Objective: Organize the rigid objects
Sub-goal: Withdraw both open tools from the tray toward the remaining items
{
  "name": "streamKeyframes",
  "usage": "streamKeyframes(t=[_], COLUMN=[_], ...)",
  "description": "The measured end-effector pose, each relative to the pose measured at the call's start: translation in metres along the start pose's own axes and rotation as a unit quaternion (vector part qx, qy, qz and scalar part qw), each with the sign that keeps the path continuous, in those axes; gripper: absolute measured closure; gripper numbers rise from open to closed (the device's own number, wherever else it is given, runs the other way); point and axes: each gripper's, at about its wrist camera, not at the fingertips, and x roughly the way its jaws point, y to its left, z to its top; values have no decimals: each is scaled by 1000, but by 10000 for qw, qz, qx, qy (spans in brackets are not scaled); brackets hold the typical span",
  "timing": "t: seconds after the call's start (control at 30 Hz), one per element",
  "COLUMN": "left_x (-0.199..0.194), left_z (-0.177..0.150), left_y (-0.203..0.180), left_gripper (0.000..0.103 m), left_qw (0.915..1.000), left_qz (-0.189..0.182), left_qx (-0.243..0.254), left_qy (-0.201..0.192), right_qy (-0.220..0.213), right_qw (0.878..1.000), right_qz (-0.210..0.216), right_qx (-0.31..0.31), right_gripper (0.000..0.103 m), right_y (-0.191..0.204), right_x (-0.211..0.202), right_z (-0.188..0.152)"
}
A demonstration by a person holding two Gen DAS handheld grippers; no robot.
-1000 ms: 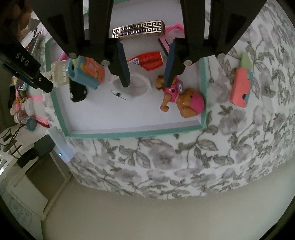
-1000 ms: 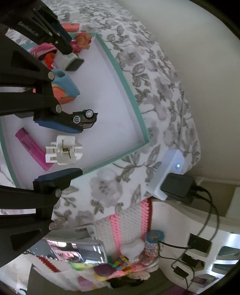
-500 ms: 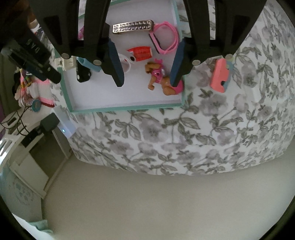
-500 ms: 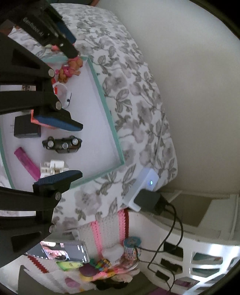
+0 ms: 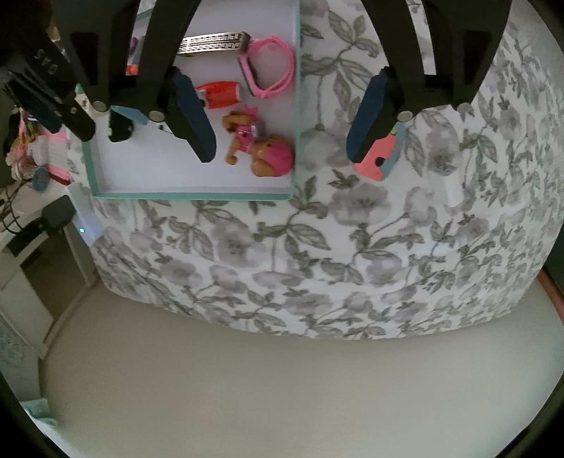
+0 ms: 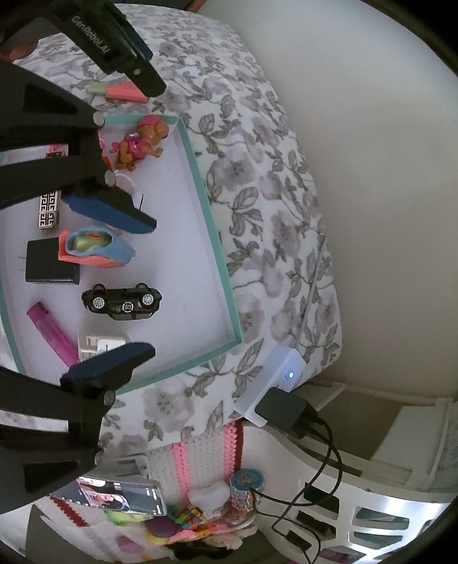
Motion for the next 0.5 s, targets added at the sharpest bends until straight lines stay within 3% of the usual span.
streamKeyframes(t=[0.5], left_x=[2], left_z=[1], left_y=[14], left_gripper=[9], left_qw=[9994], left_qz=[278], left_qx=[-99], left_qy=[-155], right_qy=[-83], right_qw=[9999], right_qz=[91], right_qx=[16], right_gripper=[2], right_y=[6], right_x=[4], right_z=[-1])
